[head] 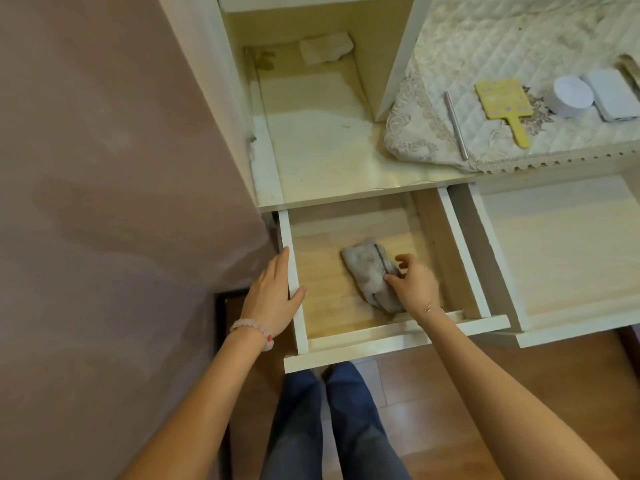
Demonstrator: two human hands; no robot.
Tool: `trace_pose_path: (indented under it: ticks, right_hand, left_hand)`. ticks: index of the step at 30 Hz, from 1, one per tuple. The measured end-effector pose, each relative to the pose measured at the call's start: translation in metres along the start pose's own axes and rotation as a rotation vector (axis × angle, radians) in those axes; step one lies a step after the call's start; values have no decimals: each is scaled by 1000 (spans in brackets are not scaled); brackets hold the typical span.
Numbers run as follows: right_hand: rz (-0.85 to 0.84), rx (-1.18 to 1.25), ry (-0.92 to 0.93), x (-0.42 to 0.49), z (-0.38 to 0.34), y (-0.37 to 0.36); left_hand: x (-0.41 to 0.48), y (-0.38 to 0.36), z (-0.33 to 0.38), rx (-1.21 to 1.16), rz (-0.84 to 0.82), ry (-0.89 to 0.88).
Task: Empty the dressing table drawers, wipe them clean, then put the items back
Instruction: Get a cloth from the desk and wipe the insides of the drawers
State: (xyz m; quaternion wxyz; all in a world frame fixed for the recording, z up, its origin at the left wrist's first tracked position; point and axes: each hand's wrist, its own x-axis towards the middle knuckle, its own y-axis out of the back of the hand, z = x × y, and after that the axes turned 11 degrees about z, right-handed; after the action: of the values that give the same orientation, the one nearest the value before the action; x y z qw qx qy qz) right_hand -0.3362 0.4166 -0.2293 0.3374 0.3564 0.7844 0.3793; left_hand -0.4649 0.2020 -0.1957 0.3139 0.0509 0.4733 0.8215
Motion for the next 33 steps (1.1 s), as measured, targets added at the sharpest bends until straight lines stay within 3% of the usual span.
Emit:
trace_pose_path:
  ticks: [3,6,8,11,18,33]
  right_hand:
    - [109,11,286,-5,2,4]
    - [-76,-69,577,-4,3,2]
    - [-218,-212,654,-2,5,-4]
    - [-296,-327,645,3,9,-15]
    - [-307,-476,705,11,20,-26]
    - [-224,-471,668,38,14,-22]
  left_hand:
    - [1,-1,-1,-20,4,-1]
    - [4,-3,-1,-43,16,1]
    - [8,-4,-1,-57,19,9]
    - [15,-6,1,-92,25,33]
    - [30,-16,4,-159,85,82]
    - [20,-31,9,-226,170,123]
